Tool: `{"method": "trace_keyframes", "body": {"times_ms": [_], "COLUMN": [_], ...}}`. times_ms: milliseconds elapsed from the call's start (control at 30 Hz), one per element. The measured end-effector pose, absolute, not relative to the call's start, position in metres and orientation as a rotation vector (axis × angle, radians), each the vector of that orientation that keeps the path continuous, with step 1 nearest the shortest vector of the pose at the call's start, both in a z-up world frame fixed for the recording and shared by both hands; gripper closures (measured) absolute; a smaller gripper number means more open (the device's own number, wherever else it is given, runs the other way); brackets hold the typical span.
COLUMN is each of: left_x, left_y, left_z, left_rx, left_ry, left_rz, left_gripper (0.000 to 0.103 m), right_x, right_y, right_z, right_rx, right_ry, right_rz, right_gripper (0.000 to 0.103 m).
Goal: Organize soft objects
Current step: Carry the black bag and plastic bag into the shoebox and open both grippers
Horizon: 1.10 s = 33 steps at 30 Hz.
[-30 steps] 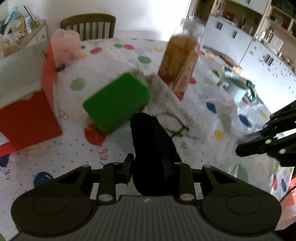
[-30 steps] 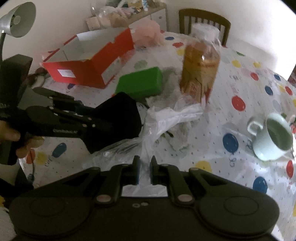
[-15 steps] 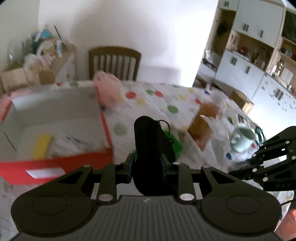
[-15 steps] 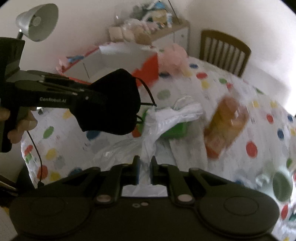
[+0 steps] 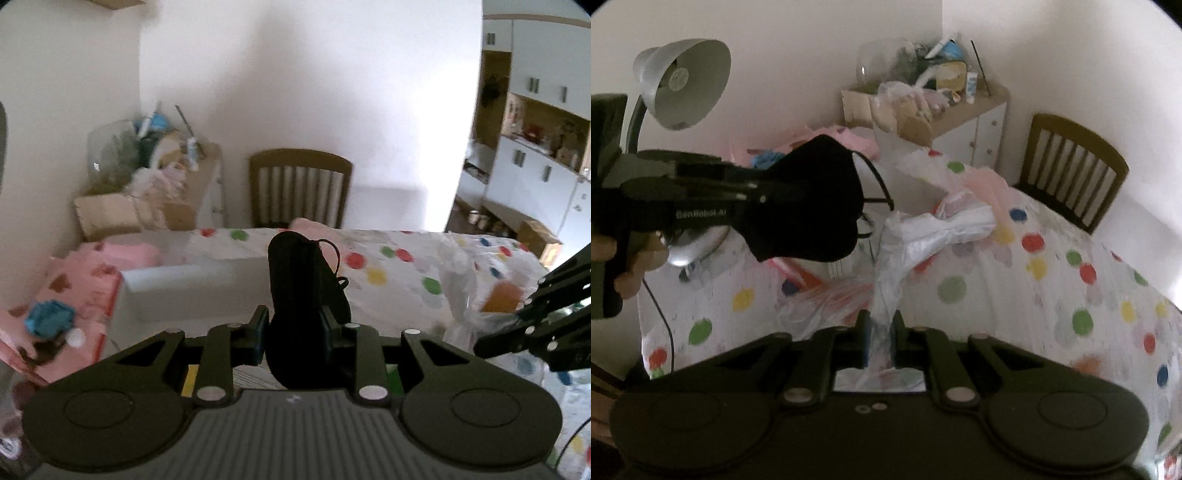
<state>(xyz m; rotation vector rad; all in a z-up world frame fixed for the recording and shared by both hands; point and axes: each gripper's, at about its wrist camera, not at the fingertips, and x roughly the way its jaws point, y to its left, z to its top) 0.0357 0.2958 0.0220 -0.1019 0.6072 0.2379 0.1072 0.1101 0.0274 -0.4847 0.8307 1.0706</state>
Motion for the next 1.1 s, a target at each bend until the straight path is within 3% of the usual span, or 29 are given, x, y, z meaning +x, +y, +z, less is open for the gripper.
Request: {"method": "trace_keyframes", "body": {"times_ms": [333,667,1100], "left_x": [0.058,0.088,0.117], "left_y": [0.350,0.393,0.421], "left_z": [0.011,-0.029,-0.075], "left_rx": [-0.056,-0.026,-0.073], "left_ry": [0.629,0.729,0.895], "left_rz": [0.366,0.441,0.375], "left_gripper": [0.075,0.075,0.075], "right_x": [0.126,0.136,0.136], "right_y": [0.197,0.277,0.307], "right_z": [0.024,-0.029,-0.089], "right_rx": [-0.517,-0.605,-0.647], "right_ry": [0.777,0.807,0.932], "right_rz": [1.092,1.057,1.057], "right_gripper": [0.093,0.094,0.092]}}
